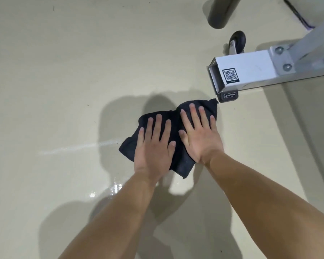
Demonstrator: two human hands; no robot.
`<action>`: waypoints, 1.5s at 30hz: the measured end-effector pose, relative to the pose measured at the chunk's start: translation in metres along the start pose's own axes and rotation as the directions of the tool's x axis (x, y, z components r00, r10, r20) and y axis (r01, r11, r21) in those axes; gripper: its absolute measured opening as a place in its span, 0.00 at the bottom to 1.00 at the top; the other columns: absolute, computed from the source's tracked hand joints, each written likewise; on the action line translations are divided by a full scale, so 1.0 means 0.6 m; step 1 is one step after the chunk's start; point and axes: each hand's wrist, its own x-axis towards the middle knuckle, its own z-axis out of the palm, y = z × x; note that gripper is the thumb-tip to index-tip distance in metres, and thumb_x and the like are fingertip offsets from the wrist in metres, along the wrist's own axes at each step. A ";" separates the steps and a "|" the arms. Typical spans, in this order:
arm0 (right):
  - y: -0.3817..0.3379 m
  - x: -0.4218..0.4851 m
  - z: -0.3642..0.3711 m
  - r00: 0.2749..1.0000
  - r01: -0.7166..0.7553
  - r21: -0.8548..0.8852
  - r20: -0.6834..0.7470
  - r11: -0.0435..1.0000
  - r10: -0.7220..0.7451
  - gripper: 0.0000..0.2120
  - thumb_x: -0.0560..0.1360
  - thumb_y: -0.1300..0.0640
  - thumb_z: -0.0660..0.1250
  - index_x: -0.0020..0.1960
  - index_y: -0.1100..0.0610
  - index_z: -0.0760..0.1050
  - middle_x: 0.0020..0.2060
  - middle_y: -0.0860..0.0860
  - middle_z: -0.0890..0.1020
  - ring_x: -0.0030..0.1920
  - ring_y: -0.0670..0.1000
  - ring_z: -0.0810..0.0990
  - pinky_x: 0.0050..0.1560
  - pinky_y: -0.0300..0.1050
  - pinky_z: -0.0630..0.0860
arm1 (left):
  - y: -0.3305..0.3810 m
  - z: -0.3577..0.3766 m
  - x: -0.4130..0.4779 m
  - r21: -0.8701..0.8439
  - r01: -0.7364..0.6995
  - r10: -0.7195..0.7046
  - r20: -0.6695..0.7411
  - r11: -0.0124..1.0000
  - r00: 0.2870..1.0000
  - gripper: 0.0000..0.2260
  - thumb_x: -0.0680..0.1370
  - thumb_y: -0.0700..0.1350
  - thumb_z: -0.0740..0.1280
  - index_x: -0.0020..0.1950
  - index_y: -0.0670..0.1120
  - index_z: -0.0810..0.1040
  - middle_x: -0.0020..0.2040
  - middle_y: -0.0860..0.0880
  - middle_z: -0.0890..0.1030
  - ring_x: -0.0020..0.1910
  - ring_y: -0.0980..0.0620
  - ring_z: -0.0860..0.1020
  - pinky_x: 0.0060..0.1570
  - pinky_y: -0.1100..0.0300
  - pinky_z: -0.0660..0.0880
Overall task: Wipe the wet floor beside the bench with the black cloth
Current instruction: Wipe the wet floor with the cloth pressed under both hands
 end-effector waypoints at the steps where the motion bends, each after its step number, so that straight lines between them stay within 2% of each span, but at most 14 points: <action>1: -0.010 -0.016 0.006 1.000 -0.008 -0.013 0.006 1.000 0.008 0.30 0.82 0.41 0.37 0.81 0.46 0.31 0.81 0.51 0.32 0.81 0.56 0.33 0.80 0.60 0.39 | -0.006 0.002 -0.016 0.008 -0.010 0.010 0.016 1.000 1.000 0.29 0.84 0.57 0.41 0.83 0.48 0.46 0.84 0.44 0.46 0.82 0.42 0.48 0.79 0.44 0.50; 3: -0.036 -0.038 0.014 1.000 -0.014 -0.036 0.019 0.999 0.014 0.31 0.82 0.40 0.36 0.81 0.47 0.31 0.81 0.52 0.32 0.81 0.57 0.33 0.80 0.61 0.40 | -0.028 0.002 -0.045 0.012 -0.030 0.029 0.037 0.999 0.999 0.29 0.84 0.57 0.42 0.83 0.48 0.47 0.84 0.45 0.47 0.82 0.43 0.48 0.79 0.44 0.49; 6: -0.101 -0.044 0.014 1.000 0.000 -0.014 0.031 1.000 0.001 0.31 0.82 0.40 0.36 0.81 0.48 0.32 0.81 0.52 0.32 0.81 0.58 0.32 0.79 0.63 0.40 | -0.092 -0.003 -0.077 -0.026 0.019 -0.018 0.032 0.999 0.999 0.27 0.85 0.57 0.44 0.83 0.50 0.49 0.84 0.47 0.47 0.82 0.44 0.48 0.79 0.45 0.48; 10: -0.213 -0.015 0.012 1.000 0.000 0.019 -0.014 1.000 0.001 0.31 0.83 0.40 0.38 0.81 0.49 0.33 0.81 0.53 0.32 0.80 0.59 0.32 0.79 0.63 0.38 | -0.197 -0.028 -0.075 -0.038 0.056 -0.054 0.043 0.998 0.998 0.26 0.86 0.57 0.44 0.83 0.53 0.45 0.84 0.49 0.43 0.82 0.47 0.41 0.80 0.46 0.42; 15: -0.313 -0.030 0.030 0.993 -0.104 0.063 -0.047 0.993 0.107 0.30 0.84 0.41 0.39 0.81 0.49 0.33 0.82 0.52 0.34 0.81 0.58 0.34 0.80 0.62 0.39 | -0.257 -0.042 -0.083 -0.011 0.037 -0.036 0.116 0.999 0.993 0.27 0.85 0.58 0.42 0.83 0.55 0.39 0.83 0.48 0.37 0.82 0.46 0.37 0.79 0.46 0.40; 18: -0.362 -0.098 0.061 0.994 -0.092 0.070 -0.044 0.993 0.095 0.31 0.84 0.40 0.39 0.82 0.48 0.33 0.82 0.51 0.34 0.81 0.57 0.33 0.79 0.63 0.38 | -0.305 -0.033 -0.147 0.005 0.012 -0.012 0.104 1.000 0.995 0.27 0.84 0.58 0.41 0.83 0.55 0.39 0.83 0.47 0.37 0.82 0.45 0.38 0.79 0.45 0.42; 25: -0.522 -0.254 0.139 0.985 -0.165 0.099 -0.028 0.981 0.168 0.32 0.82 0.39 0.37 0.81 0.49 0.32 0.82 0.52 0.35 0.81 0.59 0.35 0.79 0.64 0.40 | -0.430 -0.002 -0.345 -0.001 -0.089 0.088 0.078 0.996 0.993 0.27 0.85 0.59 0.44 0.83 0.55 0.44 0.84 0.47 0.42 0.82 0.43 0.44 0.79 0.43 0.46; 28: -0.603 -0.311 0.170 0.981 -0.187 0.096 -0.032 0.978 0.191 0.31 0.82 0.40 0.37 0.79 0.50 0.30 0.81 0.53 0.35 0.81 0.59 0.35 0.79 0.65 0.42 | -0.469 0.010 -0.411 -0.041 -0.117 0.120 0.091 0.992 0.989 0.27 0.84 0.60 0.43 0.83 0.57 0.43 0.84 0.48 0.41 0.82 0.45 0.42 0.78 0.45 0.43; 32: -0.691 -0.383 0.211 0.974 -0.223 0.109 -0.022 0.969 0.227 0.30 0.82 0.41 0.33 0.79 0.50 0.28 0.80 0.53 0.32 0.81 0.60 0.33 0.79 0.65 0.42 | -0.534 0.028 -0.501 -0.026 -0.178 0.180 0.094 0.984 0.979 0.28 0.84 0.59 0.43 0.83 0.57 0.41 0.83 0.49 0.38 0.82 0.45 0.41 0.79 0.44 0.44; 36: -0.773 -0.441 0.229 0.972 -0.235 0.125 0.050 0.964 0.230 0.30 0.83 0.41 0.36 0.78 0.49 0.26 0.79 0.52 0.29 0.79 0.58 0.29 0.79 0.65 0.39 | -0.594 0.034 -0.572 -0.035 -0.204 0.206 0.103 0.978 0.973 0.28 0.84 0.60 0.43 0.83 0.57 0.43 0.83 0.49 0.39 0.82 0.44 0.43 0.79 0.42 0.46; 39: -0.807 -0.470 0.227 0.959 -0.268 0.139 0.137 0.953 0.249 0.30 0.82 0.40 0.35 0.75 0.48 0.21 0.76 0.51 0.23 0.78 0.58 0.25 0.78 0.65 0.35 | -0.612 0.028 -0.603 -0.060 -0.210 0.217 0.157 0.976 0.963 0.27 0.84 0.59 0.42 0.82 0.58 0.39 0.82 0.50 0.35 0.82 0.45 0.40 0.79 0.43 0.44; 42: -0.791 -0.456 0.221 0.970 -0.186 0.112 0.176 0.976 0.165 0.31 0.81 0.38 0.34 0.73 0.47 0.18 0.74 0.51 0.19 0.76 0.58 0.21 0.77 0.65 0.31 | -0.610 0.024 -0.604 -0.061 -0.152 0.161 0.171 0.986 0.972 0.27 0.83 0.59 0.39 0.80 0.58 0.33 0.80 0.51 0.28 0.81 0.46 0.35 0.79 0.44 0.41; 44: -0.760 -0.435 0.209 0.983 -0.103 0.082 0.158 0.991 0.089 0.30 0.82 0.37 0.35 0.74 0.46 0.20 0.76 0.51 0.22 0.77 0.56 0.23 0.77 0.64 0.32 | -0.594 0.026 -0.582 -0.036 -0.112 0.117 0.166 0.993 0.979 0.28 0.83 0.59 0.41 0.81 0.57 0.35 0.80 0.50 0.29 0.82 0.45 0.37 0.79 0.44 0.42; 45: -0.745 -0.420 0.202 0.988 -0.076 0.076 0.140 0.994 0.064 0.30 0.82 0.37 0.35 0.75 0.46 0.23 0.77 0.50 0.25 0.78 0.55 0.25 0.78 0.64 0.33 | -0.586 0.023 -0.569 -0.026 -0.093 0.096 0.134 0.995 0.986 0.28 0.83 0.59 0.43 0.82 0.56 0.39 0.82 0.48 0.33 0.82 0.44 0.40 0.79 0.43 0.44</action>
